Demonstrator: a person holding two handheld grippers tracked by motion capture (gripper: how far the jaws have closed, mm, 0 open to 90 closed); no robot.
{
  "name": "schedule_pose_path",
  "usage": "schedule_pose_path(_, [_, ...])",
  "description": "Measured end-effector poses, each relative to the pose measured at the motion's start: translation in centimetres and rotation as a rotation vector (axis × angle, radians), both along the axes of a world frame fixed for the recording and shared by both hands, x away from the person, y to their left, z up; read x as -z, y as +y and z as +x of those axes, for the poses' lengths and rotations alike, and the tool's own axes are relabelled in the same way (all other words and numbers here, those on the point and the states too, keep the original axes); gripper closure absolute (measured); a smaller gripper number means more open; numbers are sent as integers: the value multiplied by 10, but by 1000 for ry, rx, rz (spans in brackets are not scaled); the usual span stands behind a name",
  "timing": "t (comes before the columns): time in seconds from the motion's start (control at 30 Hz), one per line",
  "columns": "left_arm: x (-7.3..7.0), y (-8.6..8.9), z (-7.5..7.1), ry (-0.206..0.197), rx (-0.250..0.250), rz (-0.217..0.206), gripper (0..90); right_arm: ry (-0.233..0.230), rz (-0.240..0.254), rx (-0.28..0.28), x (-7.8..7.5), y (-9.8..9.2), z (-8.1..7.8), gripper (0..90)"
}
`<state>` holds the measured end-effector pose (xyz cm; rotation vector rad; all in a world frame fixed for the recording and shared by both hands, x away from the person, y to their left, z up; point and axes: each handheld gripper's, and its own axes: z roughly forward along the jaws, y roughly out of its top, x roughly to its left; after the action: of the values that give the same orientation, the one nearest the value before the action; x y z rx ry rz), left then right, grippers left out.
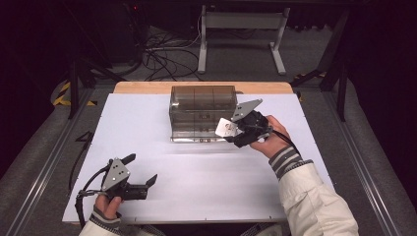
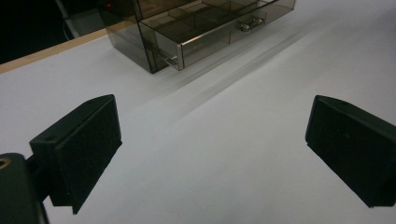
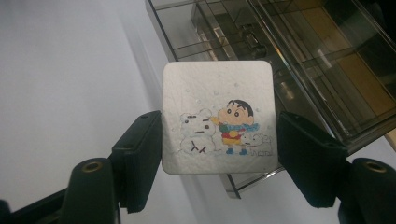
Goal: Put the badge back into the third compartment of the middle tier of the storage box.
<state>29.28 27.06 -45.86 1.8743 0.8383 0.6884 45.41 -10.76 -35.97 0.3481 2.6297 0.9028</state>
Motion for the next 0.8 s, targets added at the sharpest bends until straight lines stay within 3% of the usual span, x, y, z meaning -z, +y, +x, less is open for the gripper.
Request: schedule_pose_path(0.8, [1, 5, -4, -3, -22, 5, 43, 17, -71, -49, 10, 6, 30, 336])
